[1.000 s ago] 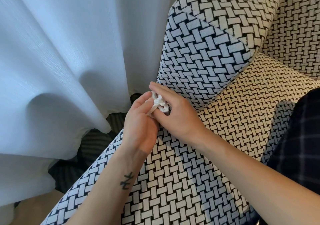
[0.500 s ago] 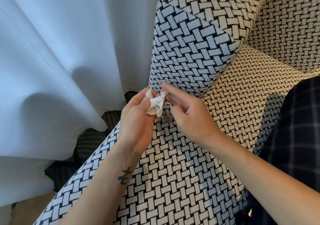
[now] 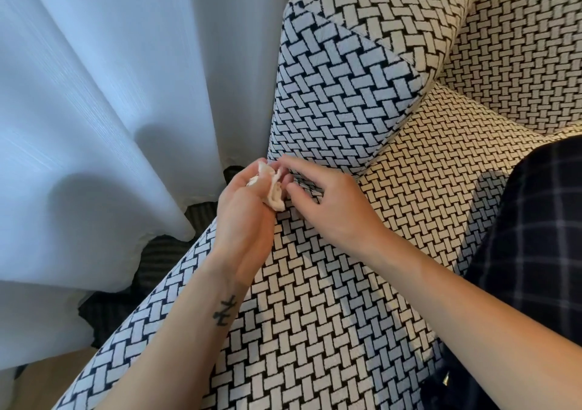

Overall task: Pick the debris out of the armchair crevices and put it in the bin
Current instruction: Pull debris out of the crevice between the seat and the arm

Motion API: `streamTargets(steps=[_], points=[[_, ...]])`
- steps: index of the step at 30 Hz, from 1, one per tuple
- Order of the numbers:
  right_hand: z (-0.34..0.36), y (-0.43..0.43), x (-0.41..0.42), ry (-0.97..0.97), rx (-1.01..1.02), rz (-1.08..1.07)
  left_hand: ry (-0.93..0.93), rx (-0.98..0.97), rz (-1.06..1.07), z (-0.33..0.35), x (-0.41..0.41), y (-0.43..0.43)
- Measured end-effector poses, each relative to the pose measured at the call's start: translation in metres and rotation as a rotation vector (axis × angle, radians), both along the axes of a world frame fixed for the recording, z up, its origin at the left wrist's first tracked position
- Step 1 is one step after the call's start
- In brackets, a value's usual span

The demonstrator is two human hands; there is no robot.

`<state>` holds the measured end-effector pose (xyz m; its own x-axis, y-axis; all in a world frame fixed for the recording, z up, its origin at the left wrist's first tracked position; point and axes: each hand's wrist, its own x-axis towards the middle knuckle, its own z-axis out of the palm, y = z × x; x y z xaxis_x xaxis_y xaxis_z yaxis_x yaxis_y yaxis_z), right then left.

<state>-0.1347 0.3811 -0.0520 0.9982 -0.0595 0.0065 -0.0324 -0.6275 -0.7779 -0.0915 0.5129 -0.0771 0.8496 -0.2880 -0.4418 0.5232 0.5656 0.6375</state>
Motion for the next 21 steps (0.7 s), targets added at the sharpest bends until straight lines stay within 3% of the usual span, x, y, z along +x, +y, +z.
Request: streamTargets(steps=[6, 11, 16, 21], points=[[-0.015, -0.006, -0.013, 0.073, -0.212, -0.012, 0.052, -0.016, 0.148, 0.002, -0.001, -0.002], [-0.019, -0.007, -0.015, 0.117, -0.225, 0.002, 0.038, -0.016, 0.175, 0.001, -0.008, -0.011], [-0.013, -0.009, -0.014, 0.214, -0.12, -0.023, -0.009, -0.025, 0.151, -0.005, -0.008, -0.019], [-0.005, -0.024, 0.001, 0.182, 0.183, -0.104, -0.079, -0.097, 0.015, -0.015, 0.006, -0.023]])
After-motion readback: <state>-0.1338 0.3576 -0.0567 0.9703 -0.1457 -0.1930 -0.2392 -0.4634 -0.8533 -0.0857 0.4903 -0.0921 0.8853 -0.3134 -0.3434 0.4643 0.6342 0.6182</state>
